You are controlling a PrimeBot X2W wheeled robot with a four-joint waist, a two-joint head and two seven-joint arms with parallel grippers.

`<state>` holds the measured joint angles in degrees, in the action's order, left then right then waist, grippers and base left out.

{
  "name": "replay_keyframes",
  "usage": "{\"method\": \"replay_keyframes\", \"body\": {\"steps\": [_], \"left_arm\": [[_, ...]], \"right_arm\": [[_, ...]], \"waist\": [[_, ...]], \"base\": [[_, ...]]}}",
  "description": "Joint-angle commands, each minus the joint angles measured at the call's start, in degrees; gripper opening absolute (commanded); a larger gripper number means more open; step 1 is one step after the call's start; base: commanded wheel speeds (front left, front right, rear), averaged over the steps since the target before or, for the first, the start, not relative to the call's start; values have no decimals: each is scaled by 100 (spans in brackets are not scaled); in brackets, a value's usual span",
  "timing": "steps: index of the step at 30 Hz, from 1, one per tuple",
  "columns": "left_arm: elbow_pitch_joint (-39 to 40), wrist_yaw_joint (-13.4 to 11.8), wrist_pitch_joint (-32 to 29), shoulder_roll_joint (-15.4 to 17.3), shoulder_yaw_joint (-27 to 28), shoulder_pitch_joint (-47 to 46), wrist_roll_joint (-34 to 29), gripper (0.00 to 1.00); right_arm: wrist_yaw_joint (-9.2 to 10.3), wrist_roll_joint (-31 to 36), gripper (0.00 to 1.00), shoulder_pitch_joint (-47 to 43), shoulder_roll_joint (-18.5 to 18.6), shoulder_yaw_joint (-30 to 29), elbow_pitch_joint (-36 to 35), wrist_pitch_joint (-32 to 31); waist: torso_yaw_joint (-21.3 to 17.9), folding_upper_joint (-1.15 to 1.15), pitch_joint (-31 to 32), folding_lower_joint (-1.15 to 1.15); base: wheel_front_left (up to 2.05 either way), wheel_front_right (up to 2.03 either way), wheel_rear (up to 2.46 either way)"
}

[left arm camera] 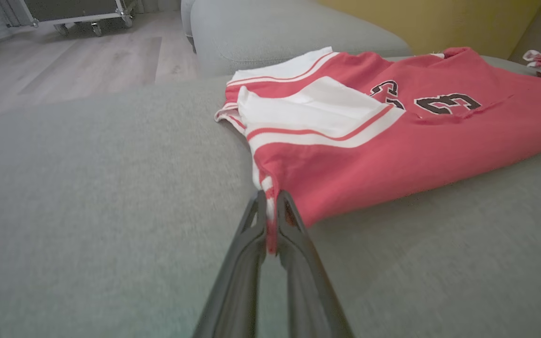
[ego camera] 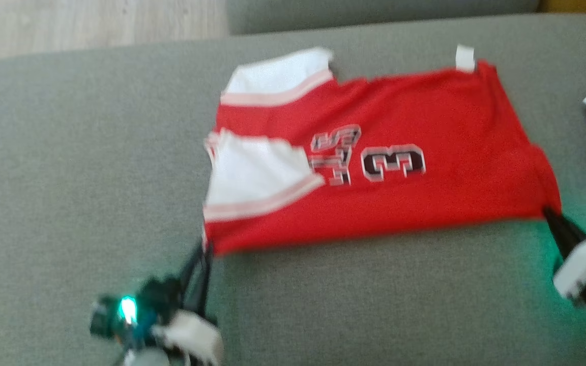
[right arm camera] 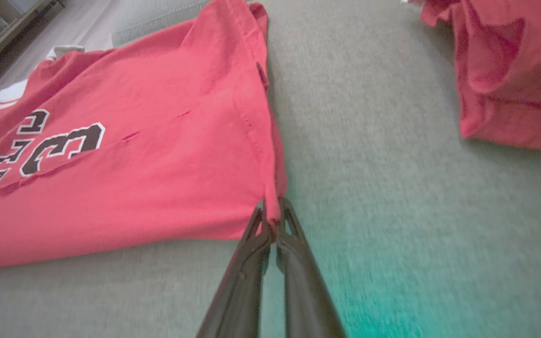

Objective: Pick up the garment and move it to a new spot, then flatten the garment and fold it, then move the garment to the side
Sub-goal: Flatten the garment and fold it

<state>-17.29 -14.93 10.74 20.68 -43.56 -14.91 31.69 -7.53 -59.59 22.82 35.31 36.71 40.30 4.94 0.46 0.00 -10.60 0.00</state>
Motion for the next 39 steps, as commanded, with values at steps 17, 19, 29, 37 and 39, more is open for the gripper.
{"method": "replay_keyframes", "body": {"steps": [17,19,29,37,39], "left_arm": [[1518,-635,-148,362,-324,1682,167,0],[1542,-645,-169,370,-326,1684,171,0],[1909,-740,-406,608,-167,1187,8,100],[1833,-100,-978,1149,217,-696,-265,100],[1585,245,-1247,1162,230,-1378,-276,100]], "right_arm": [[4,321,0,-1817,974,-164,-776,382],[4,357,0,-1835,958,-219,-771,379],[4,630,100,-1858,833,-776,-1178,513],[4,1001,100,-1696,786,-1300,-1770,516],[4,1112,100,-1612,753,-1386,-1908,449]], "waist": [[92,0,574,0],[88,0,557,0],[35,0,233,0],[-108,0,-352,0],[-183,0,-525,0]], "base": [[0,0,0],[0,0,0],[0,0,0],[0,0,0],[0,0,0]]}}
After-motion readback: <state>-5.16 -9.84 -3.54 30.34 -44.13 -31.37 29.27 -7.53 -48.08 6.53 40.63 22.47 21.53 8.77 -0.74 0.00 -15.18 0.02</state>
